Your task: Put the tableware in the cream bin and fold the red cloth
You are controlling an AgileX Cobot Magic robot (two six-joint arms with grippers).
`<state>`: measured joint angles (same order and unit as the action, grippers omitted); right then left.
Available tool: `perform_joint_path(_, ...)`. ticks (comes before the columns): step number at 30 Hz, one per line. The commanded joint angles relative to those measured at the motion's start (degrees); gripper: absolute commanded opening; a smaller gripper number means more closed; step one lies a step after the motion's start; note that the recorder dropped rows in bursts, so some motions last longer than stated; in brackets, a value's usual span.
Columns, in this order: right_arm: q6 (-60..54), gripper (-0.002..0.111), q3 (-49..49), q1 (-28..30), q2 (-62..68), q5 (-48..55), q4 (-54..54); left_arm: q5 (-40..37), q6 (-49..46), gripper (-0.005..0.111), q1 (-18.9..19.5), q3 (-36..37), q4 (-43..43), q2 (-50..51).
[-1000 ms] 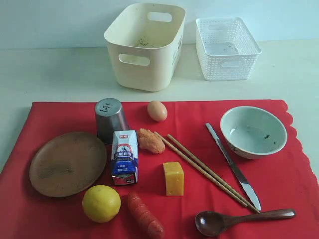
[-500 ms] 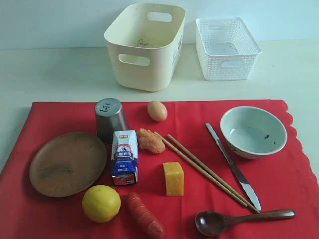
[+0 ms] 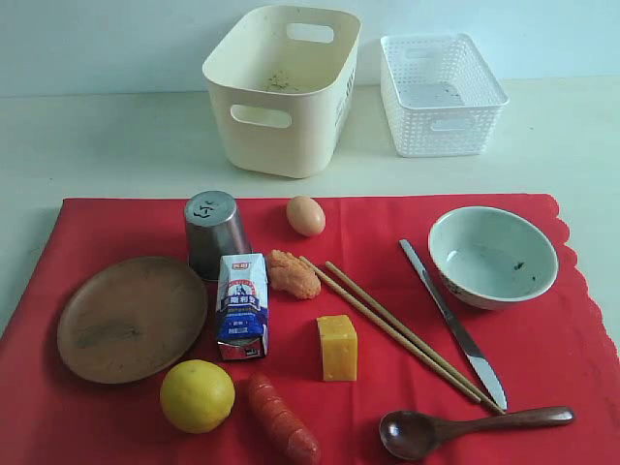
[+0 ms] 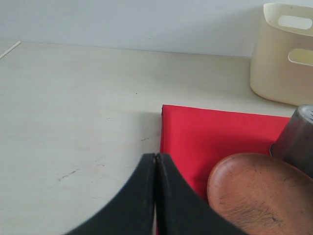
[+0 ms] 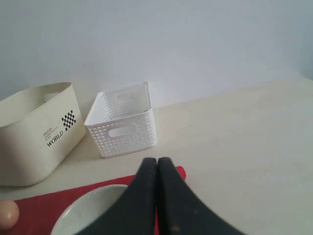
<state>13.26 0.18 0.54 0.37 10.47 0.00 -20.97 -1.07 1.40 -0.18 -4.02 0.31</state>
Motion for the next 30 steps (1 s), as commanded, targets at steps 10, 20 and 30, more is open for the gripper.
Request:
perform_joint_path(10, 13.3, 0.0, -0.2, -0.1, -0.4, -18.1, 16.8, 0.6, -0.3, 0.002, -0.3, 0.2, 0.1, -0.3)
perform_joint_path(20, 15.3, 0.0, -0.2, -0.1, -0.4, -34.0, 18.3, 0.6, -0.3, 0.002, -0.3, 0.2, 0.1, -0.3)
perform_joint_path(30, 7.8, 0.0, -2.9, -0.1, 6.6, -21.6, 18.0, 0.7, -0.3, 0.002, -0.4, 0.2, 0.1, -0.3)
